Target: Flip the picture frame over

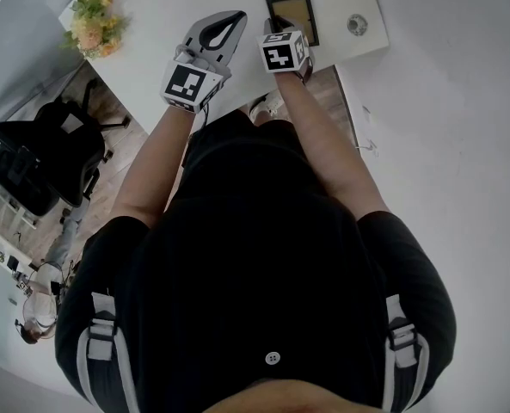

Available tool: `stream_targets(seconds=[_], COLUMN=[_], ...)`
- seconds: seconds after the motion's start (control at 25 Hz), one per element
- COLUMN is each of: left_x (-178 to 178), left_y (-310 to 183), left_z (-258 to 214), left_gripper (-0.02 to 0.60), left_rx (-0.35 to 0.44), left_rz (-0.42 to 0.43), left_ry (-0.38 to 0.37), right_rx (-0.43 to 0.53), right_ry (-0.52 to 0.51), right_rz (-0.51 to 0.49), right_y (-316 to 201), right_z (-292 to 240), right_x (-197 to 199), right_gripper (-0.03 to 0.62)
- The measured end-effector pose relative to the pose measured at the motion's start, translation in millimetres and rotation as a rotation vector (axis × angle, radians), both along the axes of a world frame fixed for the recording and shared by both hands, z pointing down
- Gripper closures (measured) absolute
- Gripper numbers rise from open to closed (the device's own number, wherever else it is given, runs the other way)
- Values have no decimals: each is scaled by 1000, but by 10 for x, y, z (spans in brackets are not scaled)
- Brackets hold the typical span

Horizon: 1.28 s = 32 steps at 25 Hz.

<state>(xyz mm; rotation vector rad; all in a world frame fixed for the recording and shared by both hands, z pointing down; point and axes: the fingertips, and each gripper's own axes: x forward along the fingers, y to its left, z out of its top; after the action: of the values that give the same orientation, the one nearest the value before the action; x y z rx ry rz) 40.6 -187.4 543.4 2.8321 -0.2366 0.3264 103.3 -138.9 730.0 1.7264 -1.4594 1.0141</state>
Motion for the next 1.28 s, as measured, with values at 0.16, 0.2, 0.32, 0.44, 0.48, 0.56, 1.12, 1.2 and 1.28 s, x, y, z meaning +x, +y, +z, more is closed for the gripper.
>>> stream_targets(seconds=[0.16,0.2,0.32,0.44,0.48,0.56,1.12,1.2,1.28], left_x=[-18,-16,-12,-43,-53,-85,-215,-237,-263], left_y=[-24,-31,-76,-102,-106,-101,-149,-145,-139], left_z=[7,-11,-83,-93,-98,-77,-326,-332,-328], left_gripper=[577,577,577,577,577,577,577,577,577], left_rx=[-4,-2,9,9,6,0,49,57,64], left_rz=[-2,-3,-12,-16,-18,-15,-108,-135,-166], left_ry=[11,20,51,54,53,37,55,45,17], right_rx=[1,5,18,33,41,53,134,149,164], right_ry=[23,17,-5,-29,-34,-45,-192,-203,-208], right_rz=[3,13,37,67,77,92,59,18,-17], right_y=[-14,-14,-35,-64,-77,-99,-232,-266,-291], right_z=[0,-3,-37,-104,-127,-173,-608,-659,-711], right_x=[-13,-14,4,48,67,94,15,5,21], right_gripper=[534,539,543,543,543,543,543,543,543])
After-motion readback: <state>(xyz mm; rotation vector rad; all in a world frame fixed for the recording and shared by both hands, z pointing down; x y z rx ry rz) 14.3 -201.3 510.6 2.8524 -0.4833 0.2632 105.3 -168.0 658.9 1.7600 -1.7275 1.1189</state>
